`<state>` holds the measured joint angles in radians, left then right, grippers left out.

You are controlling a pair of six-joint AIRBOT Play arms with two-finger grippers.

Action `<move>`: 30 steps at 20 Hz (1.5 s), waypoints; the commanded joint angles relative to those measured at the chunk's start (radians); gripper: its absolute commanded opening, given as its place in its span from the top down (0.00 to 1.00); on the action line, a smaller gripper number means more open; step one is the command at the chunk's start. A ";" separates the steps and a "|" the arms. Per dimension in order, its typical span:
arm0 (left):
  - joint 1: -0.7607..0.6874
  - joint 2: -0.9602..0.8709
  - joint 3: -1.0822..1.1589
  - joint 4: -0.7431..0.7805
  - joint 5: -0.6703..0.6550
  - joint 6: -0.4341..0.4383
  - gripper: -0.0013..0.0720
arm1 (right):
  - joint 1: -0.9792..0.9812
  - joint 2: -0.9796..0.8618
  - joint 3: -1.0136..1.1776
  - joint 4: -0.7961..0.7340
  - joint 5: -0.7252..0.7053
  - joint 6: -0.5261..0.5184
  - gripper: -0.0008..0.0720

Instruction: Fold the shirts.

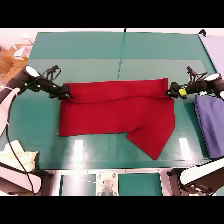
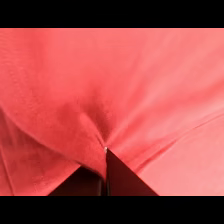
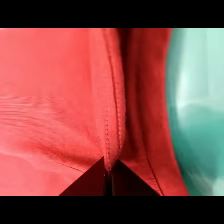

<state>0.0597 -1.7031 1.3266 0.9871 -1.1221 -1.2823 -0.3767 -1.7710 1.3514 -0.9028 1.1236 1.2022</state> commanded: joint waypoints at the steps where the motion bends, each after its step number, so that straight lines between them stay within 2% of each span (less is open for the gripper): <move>1: -0.015 -0.001 -0.021 0.032 -0.003 -0.041 0.95 | -0.001 0.002 -0.036 -0.015 -0.011 0.003 0.97; 3: -0.015 -0.001 -0.019 0.084 -0.023 -0.075 0.95 | -0.001 0.003 -0.035 -0.015 -0.003 0.003 0.96; 4: -0.014 0.000 -0.017 0.105 -0.051 -0.084 0.95 | -0.006 0.003 -0.026 -0.015 0.019 0.003 0.85; 5: -0.014 0.000 -0.004 0.127 -0.091 -0.093 0.67 | -0.014 0.005 -0.008 -0.017 0.053 0.008 0.68; 6: -0.014 0.000 0.020 0.169 -0.139 -0.134 0.34 | -0.026 0.011 0.016 -0.019 0.098 0.027 0.61; 8: -0.014 0.000 0.095 0.246 -0.254 -0.185 0.32 | -0.061 0.046 0.051 -0.019 0.163 0.072 0.59; 11: -0.014 0.017 0.163 0.311 -0.404 -0.210 0.33 | -0.119 0.141 0.034 -0.077 0.218 0.119 0.59; 14: -0.014 0.113 0.070 0.317 -0.416 -0.209 0.33 | -0.180 0.279 -0.122 -0.170 0.230 0.160 0.61; 16: -0.014 0.237 -0.094 0.316 -0.354 -0.212 0.33 | -0.226 0.379 -0.268 -0.192 0.224 0.179 0.68; 18: -0.014 0.397 -0.303 0.301 -0.283 -0.256 0.33 | -0.278 0.496 -0.436 -0.198 0.197 0.230 0.68; 21: -0.014 0.653 -0.594 0.235 -0.153 -0.268 0.32 | -0.321 0.665 -0.644 -0.198 0.163 0.245 0.68; 22: -0.014 0.729 -0.674 0.201 -0.105 -0.285 0.31 | -0.321 0.716 -0.700 -0.199 0.144 0.262 0.66; 23: -0.014 0.788 -0.743 0.158 -0.067 -0.296 0.13 | -0.320 0.756 -0.746 -0.197 0.124 0.266 0.59; 24: -0.014 0.838 -0.812 0.110 -0.022 -0.319 0.02 | -0.320 0.791 -0.788 -0.194 0.102 0.265 0.55; 25: -0.014 0.872 -0.878 0.055 0.032 -0.335 0.02 | -0.320 0.814 -0.819 -0.194 0.080 0.264 0.55; 27: -0.018 0.874 -0.989 -0.081 0.145 -0.334 0.02 | -0.320 0.827 -0.866 -0.192 0.037 0.264 0.45; 30: -0.018 0.874 -1.127 -0.233 0.299 -0.331 0.02 | -0.320 0.827 -0.912 -0.187 -0.019 0.264 0.44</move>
<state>0.0433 -0.8597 0.3431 0.9298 -1.0019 -1.6028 -0.6945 -0.9684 0.5011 -1.0935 1.1702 1.4609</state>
